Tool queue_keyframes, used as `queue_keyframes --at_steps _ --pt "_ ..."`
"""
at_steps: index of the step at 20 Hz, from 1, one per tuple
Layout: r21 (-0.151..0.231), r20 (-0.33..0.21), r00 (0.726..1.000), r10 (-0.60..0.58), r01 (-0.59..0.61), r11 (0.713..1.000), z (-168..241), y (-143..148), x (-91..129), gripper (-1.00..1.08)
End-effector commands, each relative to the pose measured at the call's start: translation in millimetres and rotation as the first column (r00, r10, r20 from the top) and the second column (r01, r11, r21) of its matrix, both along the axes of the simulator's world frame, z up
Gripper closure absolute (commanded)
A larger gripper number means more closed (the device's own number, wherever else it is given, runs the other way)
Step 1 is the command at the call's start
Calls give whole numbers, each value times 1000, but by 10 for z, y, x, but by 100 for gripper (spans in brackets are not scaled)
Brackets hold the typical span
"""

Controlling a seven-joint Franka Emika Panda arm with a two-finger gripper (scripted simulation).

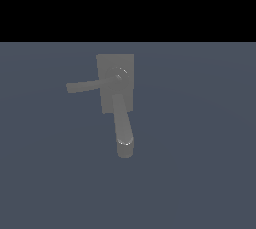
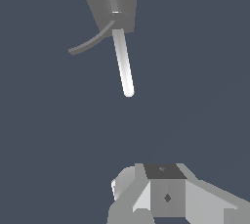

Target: Turn on the faucet by rotating a designated handle.

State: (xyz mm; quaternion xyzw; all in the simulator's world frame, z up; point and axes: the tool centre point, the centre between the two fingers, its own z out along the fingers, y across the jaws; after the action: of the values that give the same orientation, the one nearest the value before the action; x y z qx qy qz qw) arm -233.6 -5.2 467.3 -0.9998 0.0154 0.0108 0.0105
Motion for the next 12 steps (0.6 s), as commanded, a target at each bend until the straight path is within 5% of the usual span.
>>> queue_keyframes --at_steps 1,12 --pt "20 0 1000 -6 6 1000 -17 20 18 108" --pt "49 41 999 34 -36 998 120 229 119 108"
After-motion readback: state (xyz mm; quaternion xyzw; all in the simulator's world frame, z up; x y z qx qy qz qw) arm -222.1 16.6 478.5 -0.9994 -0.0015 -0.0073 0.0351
